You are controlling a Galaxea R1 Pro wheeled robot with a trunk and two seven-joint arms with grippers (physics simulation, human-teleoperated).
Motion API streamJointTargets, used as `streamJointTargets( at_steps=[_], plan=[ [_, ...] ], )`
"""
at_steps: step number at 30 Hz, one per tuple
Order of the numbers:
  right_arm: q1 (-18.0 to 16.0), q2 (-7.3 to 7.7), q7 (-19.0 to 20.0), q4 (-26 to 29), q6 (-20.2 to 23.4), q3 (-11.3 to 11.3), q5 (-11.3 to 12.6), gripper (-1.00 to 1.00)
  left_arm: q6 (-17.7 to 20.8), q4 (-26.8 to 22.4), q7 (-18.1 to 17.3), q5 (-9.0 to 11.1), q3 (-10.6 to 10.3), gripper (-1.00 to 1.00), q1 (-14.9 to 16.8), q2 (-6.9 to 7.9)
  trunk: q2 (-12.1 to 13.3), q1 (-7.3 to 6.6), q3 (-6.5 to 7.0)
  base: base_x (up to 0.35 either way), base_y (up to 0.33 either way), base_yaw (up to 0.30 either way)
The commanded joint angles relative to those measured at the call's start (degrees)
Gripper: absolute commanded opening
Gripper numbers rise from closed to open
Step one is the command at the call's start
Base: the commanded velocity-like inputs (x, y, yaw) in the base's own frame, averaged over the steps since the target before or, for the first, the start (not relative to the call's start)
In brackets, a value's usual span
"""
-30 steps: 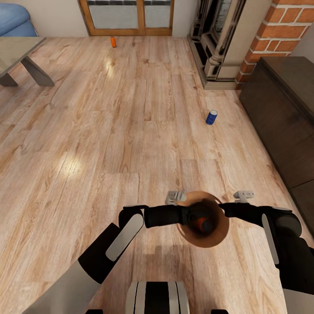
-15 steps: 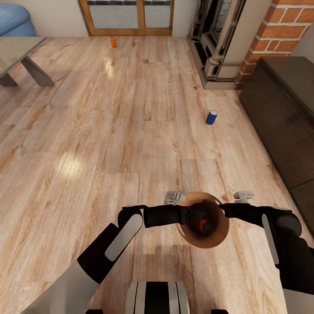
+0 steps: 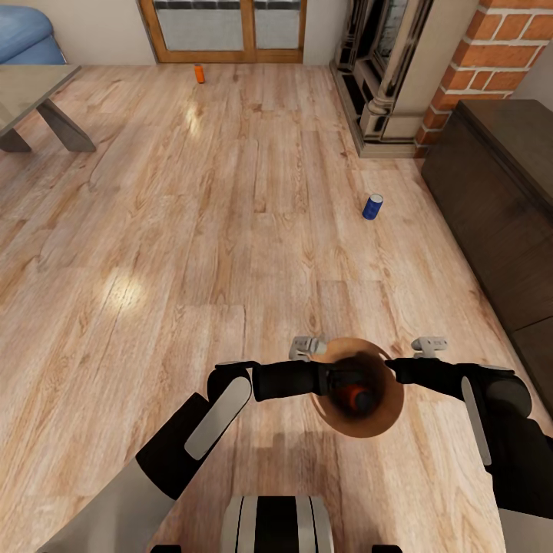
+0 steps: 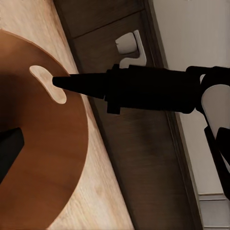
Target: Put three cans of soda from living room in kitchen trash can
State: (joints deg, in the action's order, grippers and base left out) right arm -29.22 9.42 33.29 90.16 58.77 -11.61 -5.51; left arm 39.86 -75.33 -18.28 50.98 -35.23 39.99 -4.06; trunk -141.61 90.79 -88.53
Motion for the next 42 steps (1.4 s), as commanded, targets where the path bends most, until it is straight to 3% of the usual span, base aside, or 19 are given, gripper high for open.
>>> streamJointTargets(
  at_steps=[1, 7, 19, 23, 27, 42],
  plan=[
    [0.0, 0.01, 0.0, 0.0, 0.2, -0.1, 1.2, -1.00, 0.0, 0.0, 0.0, 0.0, 0.0, 1.00, 0.0, 0.01, 0.0, 0.00, 0.00, 0.000, 0.000, 0.000],
    [0.0, 0.01, -0.1, 0.0, -0.3, -2.7, 0.9, -1.00, -0.1, 1.1, 0.0, 0.1, 0.0, 1.00, 0.0, 0.00, 0.0, 0.00, 0.00, 0.000, 0.000, 0.000],
    [0.0, -0.02, -0.2, 0.0, 0.0, -2.9, 0.8, -1.00, -0.1, 1.3, 0.0, 0.1, 0.1, 1.00, 0.0, 0.14, 0.0, 0.00, 0.86, 0.000, 0.000, 0.022],
    [0.0, 0.02, -0.3, 0.0, 0.2, -3.0, 0.8, -1.00, -0.1, 1.3, -0.1, 0.0, 0.1, 1.00, 0.0, 1.50, 0.0, 0.00, 1.23, 0.000, 0.000, 0.077],
    [0.0, 0.06, -0.3, 0.0, 0.2, -3.3, 0.6, -1.00, -0.1, 1.3, -0.2, 0.0, 0.0, 1.00, 0.0, 4.33, 0.0, 0.00, 1.60, 0.000, 0.000, 0.080],
    [0.0, 0.06, -0.3, 0.0, 0.4, -3.7, 0.5, -1.00, -0.1, 1.2, -0.4, -0.1, 0.0, 1.00, 0.0, 5.76, 0.0, 0.00, 2.99, 0.000, 0.000, 0.080]
  ],
)
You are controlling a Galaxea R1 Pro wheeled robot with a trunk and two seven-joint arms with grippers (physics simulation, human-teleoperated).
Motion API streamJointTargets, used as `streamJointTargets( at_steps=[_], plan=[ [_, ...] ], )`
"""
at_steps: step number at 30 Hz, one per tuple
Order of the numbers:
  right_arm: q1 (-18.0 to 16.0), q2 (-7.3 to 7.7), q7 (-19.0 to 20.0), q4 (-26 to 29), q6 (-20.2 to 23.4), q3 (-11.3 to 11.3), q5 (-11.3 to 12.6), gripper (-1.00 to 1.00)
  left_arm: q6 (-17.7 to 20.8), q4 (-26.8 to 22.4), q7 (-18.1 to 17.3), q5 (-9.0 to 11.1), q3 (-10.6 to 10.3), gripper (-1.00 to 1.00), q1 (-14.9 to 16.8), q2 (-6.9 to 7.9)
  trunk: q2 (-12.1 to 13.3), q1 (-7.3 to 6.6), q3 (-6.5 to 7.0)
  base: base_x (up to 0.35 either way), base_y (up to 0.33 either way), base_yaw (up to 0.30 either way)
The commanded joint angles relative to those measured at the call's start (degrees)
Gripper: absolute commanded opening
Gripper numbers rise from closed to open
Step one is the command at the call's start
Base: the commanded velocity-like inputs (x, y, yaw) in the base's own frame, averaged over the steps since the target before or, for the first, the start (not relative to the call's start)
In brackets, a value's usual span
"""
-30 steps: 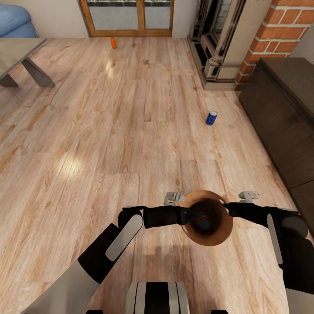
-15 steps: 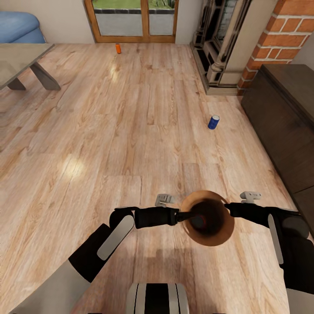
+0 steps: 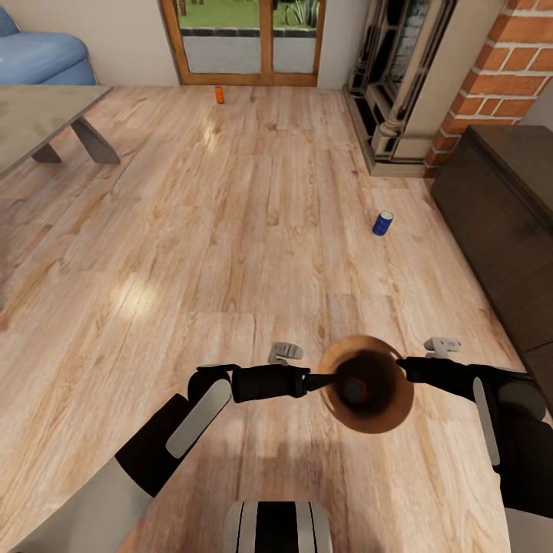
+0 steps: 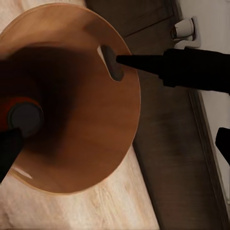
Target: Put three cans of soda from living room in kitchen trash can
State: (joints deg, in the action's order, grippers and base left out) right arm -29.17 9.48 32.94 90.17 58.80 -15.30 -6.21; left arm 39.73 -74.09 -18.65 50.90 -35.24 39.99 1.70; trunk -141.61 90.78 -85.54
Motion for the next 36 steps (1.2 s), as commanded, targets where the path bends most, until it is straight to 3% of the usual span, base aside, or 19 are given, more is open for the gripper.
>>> streamJointTargets(
  at_steps=[1, 5, 9, 13, 16, 18, 25, 36],
  plan=[
    [0.0, 0.00, 0.0, 0.0, 0.4, 0.0, 1.2, -1.00, 0.0, 0.0, 0.0, 0.0, 0.0, 1.00, 0.0, 0.15, 0.0, 0.00, 0.10, 0.000, 0.000, 0.080],
    [-0.1, 0.39, 0.0, 0.0, 0.4, 0.0, 1.2, -1.00, 0.0, -0.2, -0.1, 0.0, 0.0, 1.00, 0.0, 1.09, 0.0, 0.00, 0.47, 0.000, 0.000, 0.079],
    [-0.1, 0.80, 0.1, 0.0, 0.4, 0.0, 1.2, -1.00, -0.1, -0.3, -2.1, 0.0, -0.1, 1.00, 0.0, 3.77, 0.0, 0.00, 0.79, 0.000, 0.000, 0.050],
    [-0.1, 0.87, 0.1, 0.0, 0.4, 0.0, 1.2, -1.00, -1.4, -0.1, -2.6, -0.3, -0.1, 1.00, -0.1, 4.92, 0.0, 0.00, 0.90, 0.000, 0.000, 0.010],
    [-0.1, 0.88, 0.0, 0.0, 0.4, 0.0, 1.2, -1.00, -4.5, 0.0, -2.7, -0.5, -0.4, 1.00, -0.4, 5.09, 0.0, 0.00, 0.92, 0.000, 0.000, 0.002],
    [-0.1, 0.89, 0.0, 0.0, 0.4, -0.3, 1.2, -1.00, -6.2, 0.0, -2.8, -0.7, -1.7, 1.00, -0.6, 5.14, 0.0, 0.00, 0.97, 0.000, 0.000, 0.024],
    [-0.1, 3.48, 0.1, 0.0, 0.4, -0.5, 1.2, -1.00, -6.9, 0.2, -3.0, 0.0, -2.2, 1.00, -0.7, 5.80, 0.0, 0.00, 1.47, 0.000, 0.000, 0.093],
    [-0.1, 3.87, 0.1, 0.0, 0.4, -1.3, 1.2, -1.00, -6.9, 0.3, -3.1, 0.1, -2.3, 1.00, -0.7, 6.38, 0.0, 0.00, 2.37, 0.000, 0.000, 0.108]
  ],
)
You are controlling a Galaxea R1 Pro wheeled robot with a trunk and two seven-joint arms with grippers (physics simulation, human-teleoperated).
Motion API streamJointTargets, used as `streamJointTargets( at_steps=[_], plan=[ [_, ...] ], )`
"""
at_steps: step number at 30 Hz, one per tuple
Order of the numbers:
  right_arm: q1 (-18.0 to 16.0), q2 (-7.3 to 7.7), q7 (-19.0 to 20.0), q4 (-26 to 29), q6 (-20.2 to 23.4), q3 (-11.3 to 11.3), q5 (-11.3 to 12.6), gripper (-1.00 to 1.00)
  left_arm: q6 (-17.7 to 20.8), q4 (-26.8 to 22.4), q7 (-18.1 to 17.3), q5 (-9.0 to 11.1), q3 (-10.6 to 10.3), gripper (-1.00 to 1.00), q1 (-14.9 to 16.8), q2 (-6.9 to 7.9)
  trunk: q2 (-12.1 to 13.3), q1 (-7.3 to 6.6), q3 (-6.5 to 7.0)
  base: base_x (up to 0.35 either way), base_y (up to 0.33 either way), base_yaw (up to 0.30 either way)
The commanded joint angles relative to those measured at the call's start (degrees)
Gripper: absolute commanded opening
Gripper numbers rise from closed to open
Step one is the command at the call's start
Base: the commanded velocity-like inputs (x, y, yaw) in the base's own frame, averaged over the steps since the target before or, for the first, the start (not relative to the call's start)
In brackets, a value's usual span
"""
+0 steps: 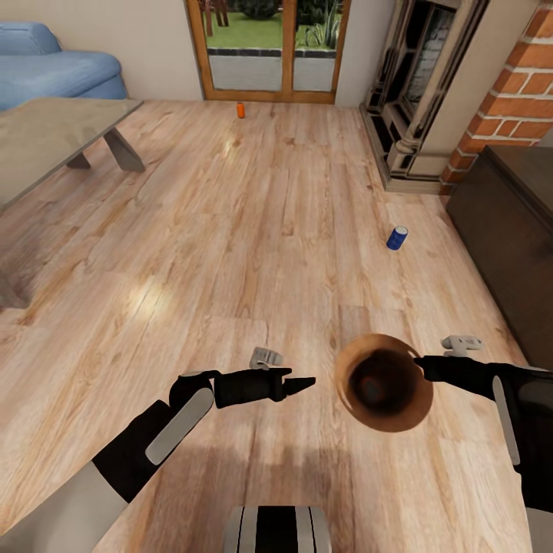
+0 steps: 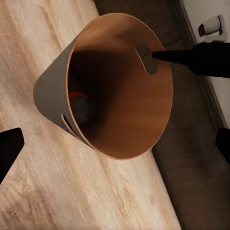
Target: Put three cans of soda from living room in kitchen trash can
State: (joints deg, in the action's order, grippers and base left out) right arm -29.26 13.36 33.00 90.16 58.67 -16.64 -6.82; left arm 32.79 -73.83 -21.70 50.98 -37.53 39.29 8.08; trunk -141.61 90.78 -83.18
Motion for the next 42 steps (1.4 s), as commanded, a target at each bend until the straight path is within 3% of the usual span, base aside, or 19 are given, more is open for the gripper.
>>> streamJointTargets(
  at_steps=[1, 12, 32, 36, 42],
  plan=[
    [0.0, -0.01, 0.0, 0.0, 0.5, 0.0, 1.8, -1.00, 0.0, 0.0, 0.0, 0.0, 0.0, 1.00, 0.0, 0.00, 0.0, 0.00, 0.09, 0.000, 0.000, 0.108],
    [0.0, 0.00, 0.1, 0.0, 0.6, -0.4, 1.8, -1.00, 0.0, 0.0, -0.1, 0.0, 0.0, 1.00, 0.0, 0.01, 0.0, 0.00, 0.66, 0.000, 0.000, 0.056],
    [0.0, -0.01, 0.2, 0.0, 0.6, -1.8, 1.9, -1.00, 0.0, 0.0, -0.1, 0.0, 0.0, 1.00, 0.0, 0.09, 0.0, 0.00, 2.42, 0.000, 0.000, -0.068],
    [0.0, 0.00, 0.2, 0.0, 0.6, -3.7, 1.9, -1.00, 0.0, 0.0, -0.1, 0.0, 0.0, 1.00, 0.0, 0.20, 0.0, 0.00, 2.78, 0.000, 0.000, -0.117],
    [0.0, 0.07, 0.2, 0.0, 0.6, -4.2, 1.9, -1.00, 0.0, 0.1, -0.1, 0.0, 0.0, 1.00, 0.0, 0.28, 0.0, 0.00, 3.31, 0.000, 0.000, -0.137]
  ],
)
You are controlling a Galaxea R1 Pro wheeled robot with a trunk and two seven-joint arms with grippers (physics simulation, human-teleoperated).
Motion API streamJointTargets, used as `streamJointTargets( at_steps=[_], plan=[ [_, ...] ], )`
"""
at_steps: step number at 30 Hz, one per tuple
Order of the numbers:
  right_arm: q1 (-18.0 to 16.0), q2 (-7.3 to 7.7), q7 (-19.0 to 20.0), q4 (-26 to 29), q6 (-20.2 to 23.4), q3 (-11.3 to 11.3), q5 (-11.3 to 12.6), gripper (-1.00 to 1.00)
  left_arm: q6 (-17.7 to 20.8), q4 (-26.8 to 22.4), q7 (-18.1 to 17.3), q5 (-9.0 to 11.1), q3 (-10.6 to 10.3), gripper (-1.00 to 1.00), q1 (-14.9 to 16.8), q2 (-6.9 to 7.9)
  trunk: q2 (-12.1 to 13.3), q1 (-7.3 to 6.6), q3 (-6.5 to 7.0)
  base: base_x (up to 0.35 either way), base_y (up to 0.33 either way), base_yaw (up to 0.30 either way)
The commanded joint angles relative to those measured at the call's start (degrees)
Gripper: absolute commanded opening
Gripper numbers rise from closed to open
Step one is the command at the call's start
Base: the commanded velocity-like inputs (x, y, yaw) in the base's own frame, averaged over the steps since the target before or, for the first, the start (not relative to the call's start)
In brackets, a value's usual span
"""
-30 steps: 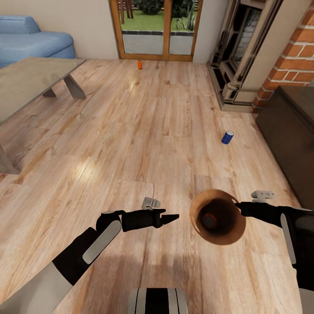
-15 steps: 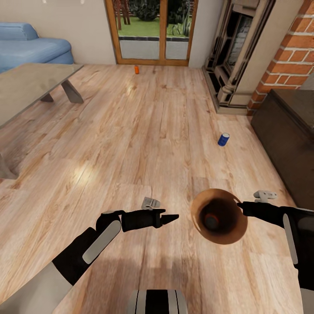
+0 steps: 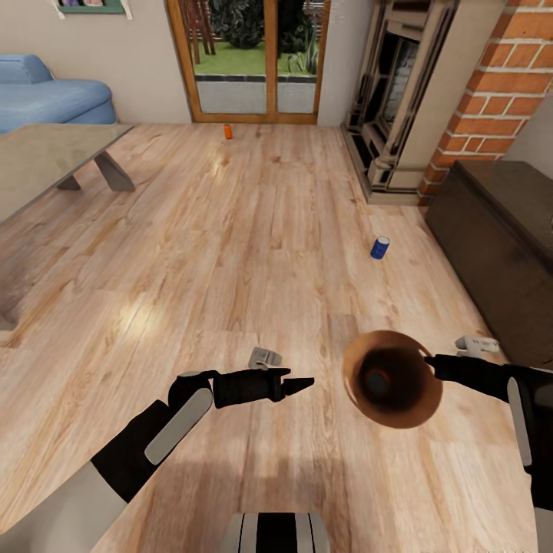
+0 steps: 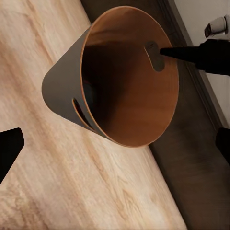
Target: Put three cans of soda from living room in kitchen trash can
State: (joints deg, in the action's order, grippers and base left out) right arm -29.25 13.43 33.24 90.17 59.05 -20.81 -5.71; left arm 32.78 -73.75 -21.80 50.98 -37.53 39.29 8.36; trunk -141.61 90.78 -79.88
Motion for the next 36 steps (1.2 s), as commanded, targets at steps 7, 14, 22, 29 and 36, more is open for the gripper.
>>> streamJointTargets(
  at_steps=[7, 14, 22, 29, 36],
  plan=[
    [0.0, 0.01, 0.0, 0.0, 0.2, 0.0, 0.8, -1.00, 0.0, 0.0, 0.0, 0.0, 0.0, 1.00, 0.0, 0.07, 0.0, 0.00, 0.64, 0.000, 0.000, -0.139],
    [0.0, 0.01, 0.0, 0.0, 0.2, 0.1, 0.8, -1.00, 0.1, 0.0, 0.0, 0.0, 0.0, 1.00, 0.0, 0.14, 0.0, 0.00, 1.27, 0.000, 0.000, -0.139],
    [0.0, -0.07, 0.0, 0.0, 0.2, 0.1, 0.8, -1.00, 0.1, 0.0, 0.0, 0.0, 0.0, 1.00, 0.0, 0.16, 0.0, 0.00, 1.98, 0.000, 0.000, -0.130],
    [0.0, -0.39, 0.0, 0.0, 0.2, 0.1, 0.8, -1.00, 0.1, 0.0, 0.0, 0.0, 0.0, 1.00, 0.0, 0.16, 0.0, 0.00, 2.61, 0.000, 0.000, -0.046],
    [0.0, -2.50, -0.8, 0.0, 0.2, 1.3, 0.8, -1.00, 0.1, 0.0, 0.0, 0.0, 0.0, 1.00, 0.0, 0.19, 0.0, 0.00, 3.24, 0.000, 0.000, -0.001]
  ],
)
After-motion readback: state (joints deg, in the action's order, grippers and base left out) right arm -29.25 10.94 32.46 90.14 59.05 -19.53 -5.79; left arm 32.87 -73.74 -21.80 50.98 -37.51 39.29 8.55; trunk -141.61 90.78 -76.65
